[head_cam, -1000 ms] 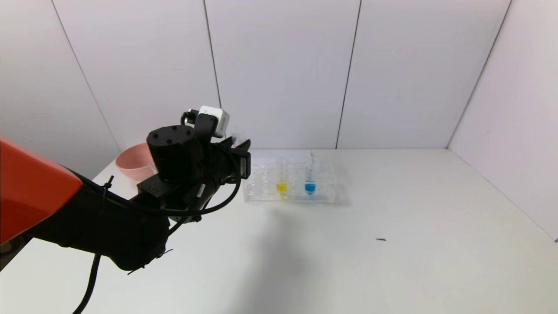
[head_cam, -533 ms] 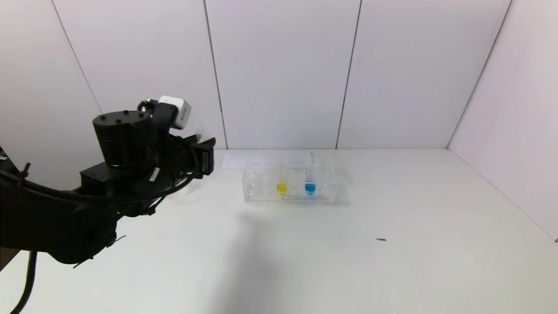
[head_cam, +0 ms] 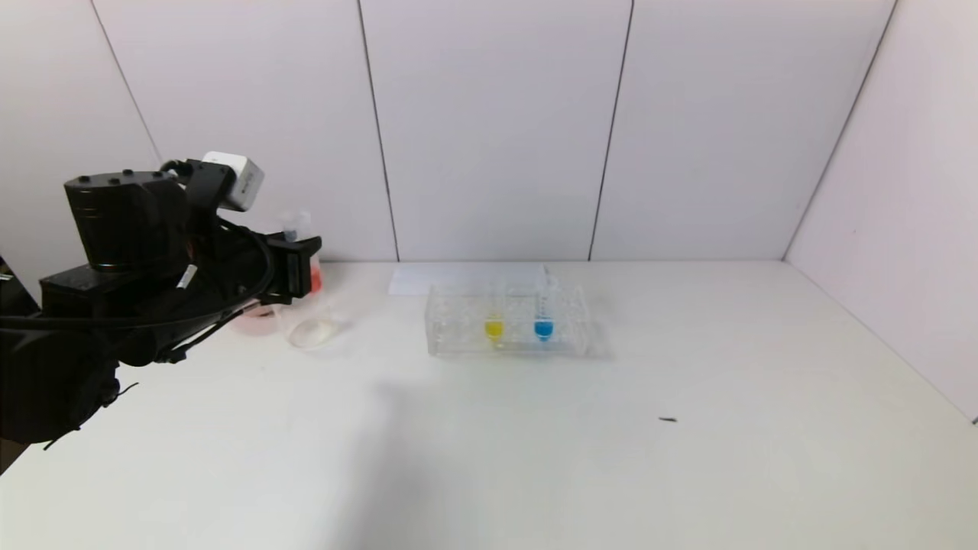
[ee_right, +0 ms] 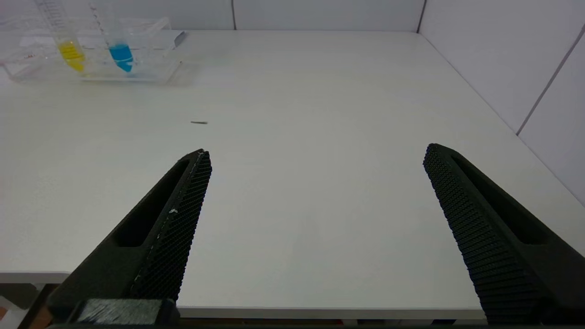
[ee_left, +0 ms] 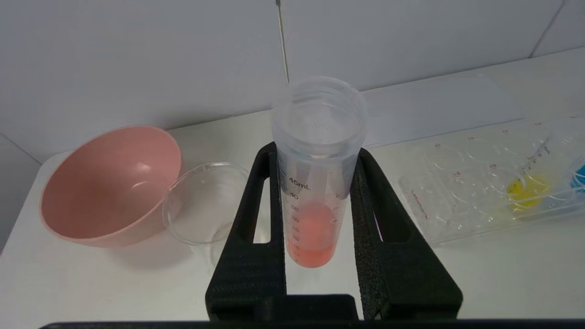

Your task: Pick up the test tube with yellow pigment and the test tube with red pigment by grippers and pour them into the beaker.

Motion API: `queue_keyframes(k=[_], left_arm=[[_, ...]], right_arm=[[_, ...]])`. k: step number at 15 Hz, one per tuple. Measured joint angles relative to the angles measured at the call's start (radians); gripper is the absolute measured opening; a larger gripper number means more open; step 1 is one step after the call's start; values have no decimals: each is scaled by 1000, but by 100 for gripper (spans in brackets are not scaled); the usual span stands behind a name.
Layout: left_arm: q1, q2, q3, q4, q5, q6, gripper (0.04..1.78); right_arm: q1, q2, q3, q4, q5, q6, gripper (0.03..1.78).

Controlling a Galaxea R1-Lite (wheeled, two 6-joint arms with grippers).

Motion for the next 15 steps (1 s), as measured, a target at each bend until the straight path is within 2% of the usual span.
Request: queue_keyframes(k=[6, 15], left_arm=[[127, -12, -23, 16, -65, -6, 44], [201, 34, -75, 20, -74, -6, 44]], right_arm=[[0, 0, 0, 0, 0, 0, 170], [0, 0, 0, 0, 0, 0, 170]])
